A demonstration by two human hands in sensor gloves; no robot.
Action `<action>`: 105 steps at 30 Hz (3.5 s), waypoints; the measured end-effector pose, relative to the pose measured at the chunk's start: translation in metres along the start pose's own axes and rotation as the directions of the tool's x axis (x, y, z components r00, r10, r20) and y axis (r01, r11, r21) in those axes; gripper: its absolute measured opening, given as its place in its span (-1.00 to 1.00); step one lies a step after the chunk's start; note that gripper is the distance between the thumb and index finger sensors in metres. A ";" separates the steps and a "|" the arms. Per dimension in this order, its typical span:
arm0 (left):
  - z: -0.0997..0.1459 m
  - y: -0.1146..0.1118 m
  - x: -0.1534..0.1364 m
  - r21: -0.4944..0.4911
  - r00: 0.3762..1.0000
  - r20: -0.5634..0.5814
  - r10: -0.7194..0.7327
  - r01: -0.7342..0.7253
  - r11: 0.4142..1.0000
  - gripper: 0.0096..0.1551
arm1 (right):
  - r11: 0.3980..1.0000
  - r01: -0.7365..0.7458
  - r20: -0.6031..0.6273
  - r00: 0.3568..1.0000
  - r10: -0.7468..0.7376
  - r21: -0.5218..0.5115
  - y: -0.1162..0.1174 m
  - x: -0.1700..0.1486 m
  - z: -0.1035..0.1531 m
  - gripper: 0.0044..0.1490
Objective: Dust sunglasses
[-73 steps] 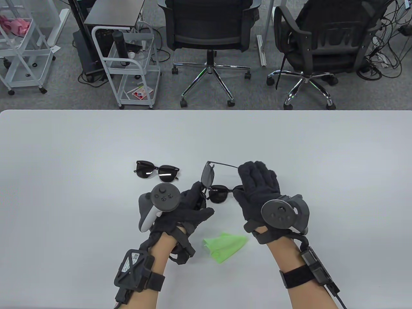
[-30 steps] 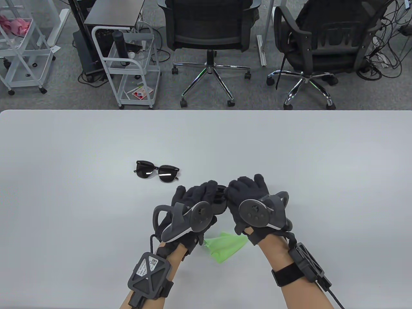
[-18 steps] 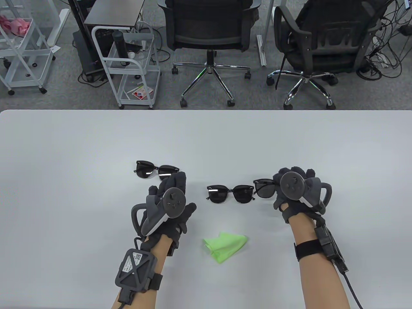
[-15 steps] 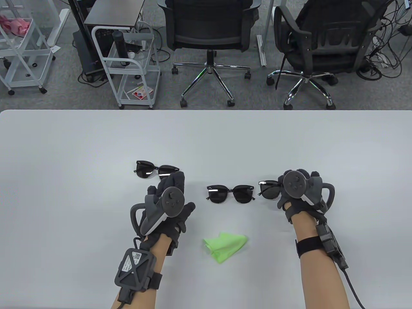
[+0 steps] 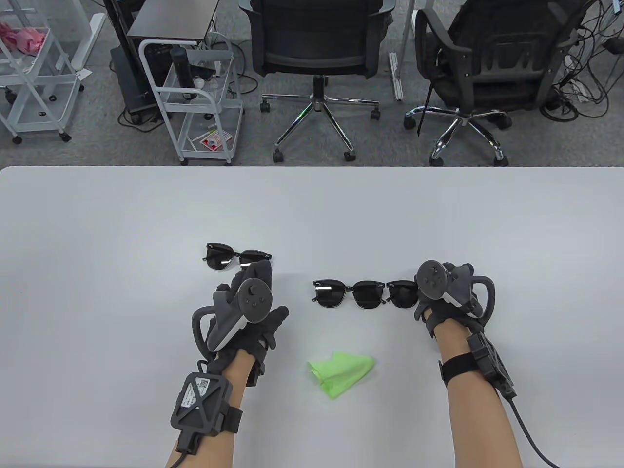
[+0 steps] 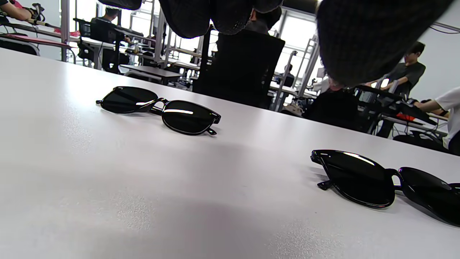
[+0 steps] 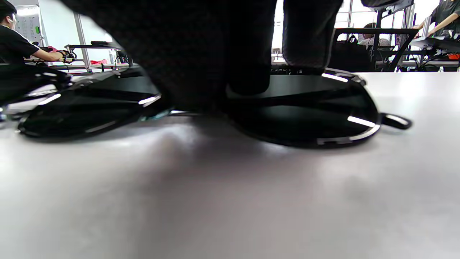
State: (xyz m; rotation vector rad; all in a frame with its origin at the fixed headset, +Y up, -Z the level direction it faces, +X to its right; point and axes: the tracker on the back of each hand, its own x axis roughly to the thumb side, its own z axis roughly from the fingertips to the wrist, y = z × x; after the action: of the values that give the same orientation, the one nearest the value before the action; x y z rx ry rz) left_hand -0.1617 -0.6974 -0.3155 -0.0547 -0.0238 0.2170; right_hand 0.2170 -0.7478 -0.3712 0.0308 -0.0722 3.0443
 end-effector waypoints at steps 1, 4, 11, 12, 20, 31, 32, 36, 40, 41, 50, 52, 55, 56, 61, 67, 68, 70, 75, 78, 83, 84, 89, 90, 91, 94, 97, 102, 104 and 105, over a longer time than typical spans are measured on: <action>0.000 0.000 0.000 0.001 1.000 0.001 0.001 -0.001 1.000 0.17 | 1.000 0.003 0.004 1.000 -0.003 0.009 -0.001 0.000 0.001 -0.49; 0.001 0.001 0.000 0.006 1.000 0.003 0.004 -0.004 1.000 0.16 | 1.000 -0.013 0.025 1.000 0.013 0.005 -0.008 0.004 0.005 -0.42; 0.001 0.001 0.002 0.000 1.000 0.010 0.006 -0.006 1.000 0.16 | 0.992 0.123 0.115 0.986 -0.119 -0.031 -0.056 0.021 0.032 -0.24; 0.001 0.001 0.002 -0.002 1.000 0.011 0.007 -0.007 1.000 0.15 | 0.986 0.164 0.121 0.979 -0.162 -0.006 -0.063 0.023 0.039 -0.17; -0.001 -0.003 0.003 -0.019 1.000 0.005 -0.010 0.010 1.000 0.13 | 0.970 0.231 0.168 0.956 -0.240 0.075 -0.050 0.027 0.073 0.08; -0.014 0.013 0.000 -0.010 0.996 -0.064 -0.064 0.063 0.998 0.04 | 0.957 0.276 0.204 0.936 -0.288 0.086 -0.046 0.028 0.075 0.05; -0.019 0.019 -0.004 -0.019 0.991 -0.088 -0.100 0.098 0.995 0.00 | 0.959 0.267 0.205 0.938 -0.281 0.093 -0.046 0.028 0.075 0.04; -0.040 0.034 -0.019 -0.075 0.967 -0.129 -0.218 0.210 0.975 -0.09 | 0.957 0.271 0.202 0.936 -0.288 0.107 -0.046 0.028 0.075 0.02; -0.064 0.032 -0.034 -0.091 0.953 -0.137 -0.271 0.261 0.961 -0.13 | 0.956 0.274 0.199 0.936 -0.290 0.105 -0.046 0.028 0.076 0.01; -0.073 0.028 -0.037 -0.100 0.944 -0.125 -0.306 0.295 0.950 -0.14 | 0.957 0.272 0.197 0.938 -0.287 0.099 -0.047 0.029 0.077 0.01; -0.122 -0.015 -0.058 -0.195 0.894 -0.075 -0.442 0.422 0.885 -0.11 | 0.962 0.261 0.193 0.943 -0.273 0.084 -0.048 0.033 0.077 0.01; -0.128 -0.020 -0.063 -0.200 0.900 -0.086 -0.426 0.404 0.893 -0.11 | 0.955 0.282 0.185 0.938 -0.294 0.088 -0.048 0.031 0.077 0.01; -0.133 -0.025 -0.066 -0.179 0.907 -0.100 -0.409 0.388 0.904 -0.11 | 0.954 0.283 0.176 0.939 -0.296 0.096 -0.046 0.029 0.076 0.01; -0.135 -0.027 -0.066 -0.180 0.909 -0.096 -0.406 0.385 0.905 -0.10 | 0.956 0.278 0.175 0.940 -0.292 0.097 -0.046 0.028 0.076 0.01; -0.139 -0.032 -0.061 -0.176 0.894 -0.103 -0.437 0.416 0.892 -0.17 | 0.954 0.286 0.180 0.937 -0.298 0.091 -0.048 0.026 0.076 0.01; -0.132 -0.027 -0.055 -0.162 0.854 -0.112 -0.508 0.489 0.857 -0.35 | 0.953 0.294 0.202 0.931 -0.304 0.079 -0.052 0.029 0.078 0.00; -0.130 -0.026 -0.056 -0.159 0.861 -0.121 -0.494 0.475 0.866 -0.37 | 0.952 0.294 0.205 0.930 -0.304 0.078 -0.052 0.029 0.078 0.01; -0.124 -0.024 -0.058 -0.157 0.872 -0.145 -0.467 0.445 0.881 -0.43 | 0.953 0.294 0.211 0.929 -0.303 0.076 -0.053 0.031 0.078 0.01; -0.100 -0.004 -0.054 -0.130 0.906 -0.134 -0.402 0.386 0.913 -0.44 | 0.954 0.293 0.240 0.923 -0.301 0.071 -0.057 0.037 0.079 0.00; -0.077 0.016 -0.045 -0.084 0.946 -0.099 -0.309 0.302 0.950 -0.46 | 0.954 0.291 0.255 0.919 -0.299 0.069 -0.058 0.041 0.079 0.00; -0.039 0.044 -0.026 -0.012 0.968 -0.045 -0.246 0.246 0.969 -0.46 | 0.954 0.291 0.300 0.906 -0.297 0.067 -0.062 0.052 0.081 0.01; -0.031 0.048 -0.021 -0.017 0.970 -0.030 -0.241 0.240 0.971 -0.46 | 0.953 0.295 0.318 0.900 -0.299 0.062 -0.064 0.055 0.082 0.01; -0.003 0.051 0.004 0.012 0.980 0.055 -0.189 0.188 0.982 -0.49 | 0.944 0.327 0.414 0.854 -0.314 0.042 -0.072 0.076 0.088 0.03; 0.001 0.049 0.010 0.019 0.984 0.069 -0.166 0.165 0.986 -0.49 | 0.941 0.334 0.442 0.838 -0.319 0.045 -0.073 0.082 0.090 0.04; 0.006 0.048 0.016 0.020 0.984 0.079 -0.162 0.161 0.987 -0.49 | 0.941 0.336 0.471 0.824 -0.317 0.045 -0.074 0.089 0.091 0.04; 0.014 0.045 0.031 0.044 0.975 0.105 -0.198 0.195 0.980 -0.49 | 0.954 0.299 0.533 0.807 -0.255 0.003 -0.077 0.106 0.097 0.07; 0.024 0.037 0.046 0.110 0.968 0.137 -0.210 0.196 0.974 -0.50 | 0.966 0.252 0.576 0.799 -0.173 -0.060 -0.078 0.121 0.101 0.10; 0.039 0.010 0.069 0.147 0.931 0.231 -0.283 0.254 0.956 -0.51 | 0.982 0.167 0.611 0.787 -0.078 -0.090 -0.070 0.139 0.106 0.17; 0.042 0.007 0.075 0.159 0.923 0.259 -0.284 0.250 0.955 -0.51 | 0.987 0.120 0.622 0.782 -0.030 -0.104 -0.067 0.142 0.107 0.19; 0.045 0.006 0.078 0.158 0.924 0.273 -0.269 0.233 0.960 -0.51 | 0.989 0.101 0.630 0.777 -0.009 -0.112 -0.065 0.143 0.108 0.20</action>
State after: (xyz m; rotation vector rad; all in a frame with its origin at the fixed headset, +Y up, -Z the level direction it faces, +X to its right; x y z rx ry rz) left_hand -0.0881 -0.6728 -0.2699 0.1036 -0.3111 -0.0334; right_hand 0.0828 -0.6745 -0.2571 1.0227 -0.3243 2.8090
